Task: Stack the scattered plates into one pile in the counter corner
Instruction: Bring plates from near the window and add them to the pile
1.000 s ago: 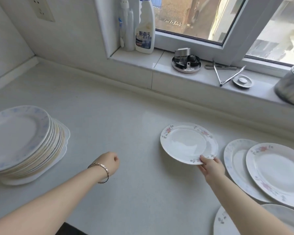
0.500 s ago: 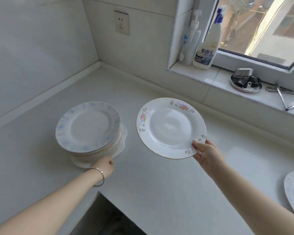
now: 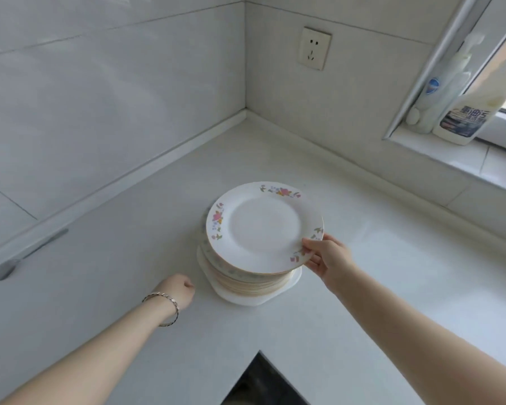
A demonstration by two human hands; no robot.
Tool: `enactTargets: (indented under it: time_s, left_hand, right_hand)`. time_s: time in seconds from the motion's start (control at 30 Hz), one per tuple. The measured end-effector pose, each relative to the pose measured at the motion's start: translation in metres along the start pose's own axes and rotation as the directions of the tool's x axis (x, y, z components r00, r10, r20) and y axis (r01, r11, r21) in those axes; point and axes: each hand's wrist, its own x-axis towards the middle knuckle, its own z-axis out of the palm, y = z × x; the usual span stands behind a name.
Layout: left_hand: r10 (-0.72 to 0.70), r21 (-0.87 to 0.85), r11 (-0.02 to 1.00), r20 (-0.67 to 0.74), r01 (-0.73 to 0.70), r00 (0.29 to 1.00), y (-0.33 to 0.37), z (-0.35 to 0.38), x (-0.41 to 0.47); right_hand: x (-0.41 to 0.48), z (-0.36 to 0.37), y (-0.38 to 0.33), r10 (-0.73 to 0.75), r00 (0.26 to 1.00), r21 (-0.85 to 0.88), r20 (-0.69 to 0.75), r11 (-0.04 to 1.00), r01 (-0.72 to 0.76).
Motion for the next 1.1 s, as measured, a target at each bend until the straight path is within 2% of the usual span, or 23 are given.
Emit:
enactTargets:
  time_s: [0.17, 0.27, 0.33, 0.4, 0.5, 0.6, 0.67, 0.77, 0.83, 0.97, 1.1]
  left_hand:
    - [0.014, 0.013, 1.000, 0.016, -0.015, 1.000, -0.007, -0.013, 0.016]
    - [0.029, 0.045, 0.999, 0.028, -0.031, 0.999, -0.005, -0.018, 0.025]
    - [0.041, 0.048, 0.998, 0.037, -0.042, 0.998, -0.003, -0.020, 0.031]
    - [0.048, 0.041, 0.998, 0.039, -0.049, 0.998, -0.002, -0.021, 0.036]
    - [0.052, 0.026, 0.998, 0.029, -0.052, 0.998, -0.001, -0.021, 0.042]
    - [0.056, 0.031, 0.998, 0.036, -0.057, 0.998, -0.001, -0.017, 0.044]
    - [0.059, 0.045, 0.997, 0.041, -0.061, 0.997, -0.002, -0.014, 0.045]
    - [0.068, 0.068, 0.995, 0.055, -0.072, 0.996, -0.002, -0.012, 0.045]
    - [0.079, 0.083, 0.993, 0.061, -0.084, 0.995, -0.001, -0.011, 0.045]
    - [0.102, 0.129, 0.985, 0.086, -0.113, 0.991, 0.005, -0.009, 0.039]
    - [0.126, 0.204, 0.966, 0.164, -0.158, 0.978, 0.016, 0.005, 0.025]
  right_hand:
    - [0.003, 0.009, 0.009, -0.008, 0.997, -0.052, -0.074, 0.999, 0.004]
    - [0.000, 0.015, 0.014, -0.106, 0.986, -0.210, -0.130, 0.975, 0.077]
    - [-0.002, 0.018, 0.017, -0.225, 0.962, -0.463, -0.158, 0.877, 0.129]
    - [-0.001, 0.021, 0.020, -0.312, 0.941, -0.674, -0.134, 0.724, 0.144]
    - [0.005, 0.023, 0.022, -0.351, 0.931, -0.840, -0.100, 0.531, 0.110]
    - [0.008, 0.023, 0.023, -0.301, 0.944, -0.906, -0.132, 0.424, 0.008]
    - [0.005, 0.027, 0.028, -0.192, 0.970, -0.889, -0.147, 0.455, -0.045]
    - [0.005, 0.035, 0.036, 0.071, 0.986, -0.722, -0.154, 0.673, -0.161]
    - [0.007, 0.038, 0.037, 0.105, 0.983, -0.652, -0.152, 0.737, -0.180]
    - [0.007, 0.040, 0.033, 0.105, 0.988, -0.680, -0.116, 0.716, -0.156]
    - [0.005, 0.033, 0.028, 0.144, 0.989, -0.747, -0.029, 0.654, -0.118]
